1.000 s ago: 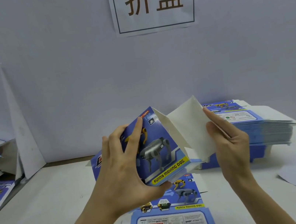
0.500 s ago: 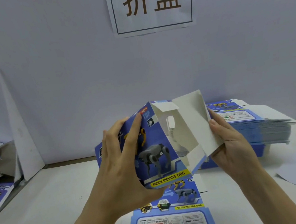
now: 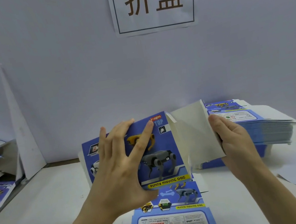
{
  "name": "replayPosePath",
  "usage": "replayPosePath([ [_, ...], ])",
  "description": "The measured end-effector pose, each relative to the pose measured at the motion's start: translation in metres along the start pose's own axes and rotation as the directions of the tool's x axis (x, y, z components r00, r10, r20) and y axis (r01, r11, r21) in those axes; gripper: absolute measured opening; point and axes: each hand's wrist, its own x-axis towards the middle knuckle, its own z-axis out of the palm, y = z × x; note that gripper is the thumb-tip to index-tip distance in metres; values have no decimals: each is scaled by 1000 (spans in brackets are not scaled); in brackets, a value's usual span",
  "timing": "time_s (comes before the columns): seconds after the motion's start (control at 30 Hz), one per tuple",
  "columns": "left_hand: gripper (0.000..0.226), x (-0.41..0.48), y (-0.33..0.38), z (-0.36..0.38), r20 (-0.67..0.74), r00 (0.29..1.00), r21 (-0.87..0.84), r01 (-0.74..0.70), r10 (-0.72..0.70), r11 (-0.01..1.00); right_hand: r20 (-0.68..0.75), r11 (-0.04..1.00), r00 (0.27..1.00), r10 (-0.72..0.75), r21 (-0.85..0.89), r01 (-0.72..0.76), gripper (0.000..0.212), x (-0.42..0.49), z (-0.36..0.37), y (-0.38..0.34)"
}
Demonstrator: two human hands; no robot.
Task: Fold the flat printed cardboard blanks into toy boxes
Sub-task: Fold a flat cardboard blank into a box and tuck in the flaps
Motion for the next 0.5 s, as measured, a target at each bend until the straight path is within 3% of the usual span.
replayPosePath([
  [0.1, 111, 0, 2, -1, -29, 999, -40, 13, -14, 999, -95, 992, 991, -99, -88, 90, 27, 1, -1, -1],
  [0.2, 122, 1, 4, 2, 6, 1000, 19, 20, -21, 1000, -120, 992, 986, -111, -70, 104, 26, -2, 3, -6],
  [0.33, 118, 1, 5, 4, 9, 999, 71, 41, -42, 997, 48, 993, 992, -118, -24, 119, 30, -10, 19, -8],
  [0.5, 108, 2, 11, 6, -16, 998, 67, 58, -57, 996, 214, 935, 940, -266, -181, 306, 37, -29, 47, -2],
])
